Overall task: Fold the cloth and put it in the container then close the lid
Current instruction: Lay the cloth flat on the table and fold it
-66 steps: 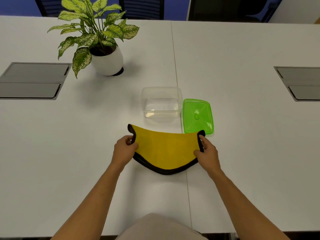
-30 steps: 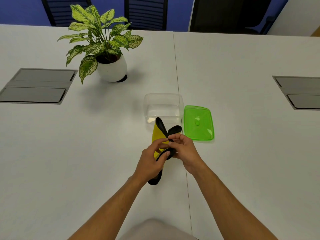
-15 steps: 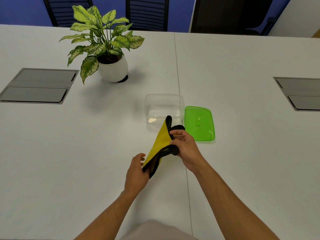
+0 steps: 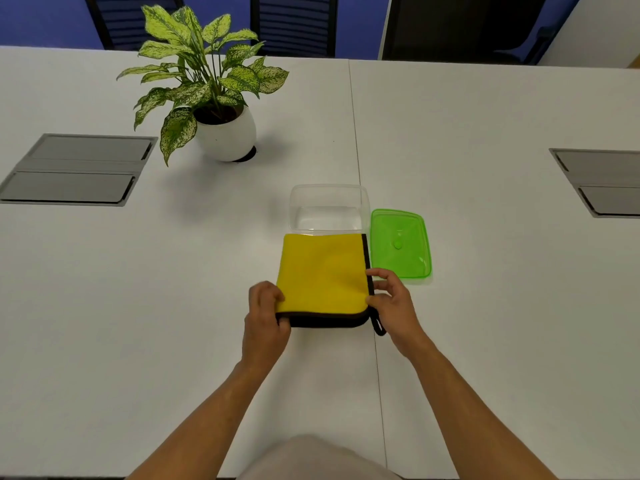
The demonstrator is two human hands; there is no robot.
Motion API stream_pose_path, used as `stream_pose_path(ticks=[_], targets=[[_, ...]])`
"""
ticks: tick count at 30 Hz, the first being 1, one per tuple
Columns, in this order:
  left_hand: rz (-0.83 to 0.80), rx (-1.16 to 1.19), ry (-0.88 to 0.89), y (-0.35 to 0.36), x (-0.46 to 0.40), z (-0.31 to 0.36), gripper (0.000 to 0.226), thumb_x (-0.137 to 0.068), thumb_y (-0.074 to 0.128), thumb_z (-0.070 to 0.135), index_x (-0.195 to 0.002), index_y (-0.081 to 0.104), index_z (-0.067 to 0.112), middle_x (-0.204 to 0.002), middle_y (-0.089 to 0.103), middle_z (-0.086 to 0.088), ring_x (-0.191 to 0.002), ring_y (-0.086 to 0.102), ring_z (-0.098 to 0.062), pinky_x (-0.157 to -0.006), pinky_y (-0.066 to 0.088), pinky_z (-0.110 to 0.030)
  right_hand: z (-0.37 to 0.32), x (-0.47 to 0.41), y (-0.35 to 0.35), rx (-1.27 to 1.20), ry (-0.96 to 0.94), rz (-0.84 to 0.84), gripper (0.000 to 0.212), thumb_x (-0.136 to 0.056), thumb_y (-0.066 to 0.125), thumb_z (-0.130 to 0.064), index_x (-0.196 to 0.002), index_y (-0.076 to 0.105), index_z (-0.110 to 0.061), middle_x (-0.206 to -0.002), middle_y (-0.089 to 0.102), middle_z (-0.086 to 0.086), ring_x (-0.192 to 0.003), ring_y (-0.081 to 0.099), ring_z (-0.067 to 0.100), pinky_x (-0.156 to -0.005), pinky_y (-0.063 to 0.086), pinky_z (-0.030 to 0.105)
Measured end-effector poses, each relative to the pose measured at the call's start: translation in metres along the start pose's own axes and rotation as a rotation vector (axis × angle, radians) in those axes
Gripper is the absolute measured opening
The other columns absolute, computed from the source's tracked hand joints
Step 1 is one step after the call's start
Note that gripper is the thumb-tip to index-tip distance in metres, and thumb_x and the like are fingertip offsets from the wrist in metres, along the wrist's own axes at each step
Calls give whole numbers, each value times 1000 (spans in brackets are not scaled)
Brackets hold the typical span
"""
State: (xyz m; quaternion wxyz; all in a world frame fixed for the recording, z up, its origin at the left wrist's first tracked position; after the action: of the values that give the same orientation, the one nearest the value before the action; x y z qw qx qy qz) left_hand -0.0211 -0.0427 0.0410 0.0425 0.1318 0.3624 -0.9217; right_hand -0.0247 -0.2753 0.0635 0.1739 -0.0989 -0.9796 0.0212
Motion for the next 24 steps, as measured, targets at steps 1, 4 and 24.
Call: stream_pose_path(ticks=[1,4,24], targets=[[-90,-51,1,6,9,-10,34,-66,59,-16,-94,50,2,-109,47,-16,-74,48,-16,-53,36,-13,14,2,-1,39,15,-1,51,-82,46,18,-112,59,-21,-99,59,6,-80,60,16,-57,49,16],[-413,-168,-82,22,41,-44,34,-76,58,-3,-105,49,11,-126,43,-9,-70,52,-20,-56,38,-20,63,11,-1,220,155,-41,47,-84,47,15,-116,59,-19,-97,58,4,-72,57,13,-52,46,14],[-732,-376,157,62,24,-67,81,-88,17,69,-151,17,20,-160,8,-5,-148,4,-28,-116,16,-52,106,-2,31,1089,-193,-236,67,-97,42,-35,-151,10,-13,-161,6,10,-149,7,25,-120,12,40]])
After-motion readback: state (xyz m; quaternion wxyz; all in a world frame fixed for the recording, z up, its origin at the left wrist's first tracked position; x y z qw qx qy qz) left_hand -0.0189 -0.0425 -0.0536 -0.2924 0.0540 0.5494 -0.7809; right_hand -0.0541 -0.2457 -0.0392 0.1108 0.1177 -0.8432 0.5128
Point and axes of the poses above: each hand's wrist, its own x-axis away from the middle knuckle, its own y-axis out of the palm, z = x × y, the point moved 1 cm from there along -x, towards the middle knuckle
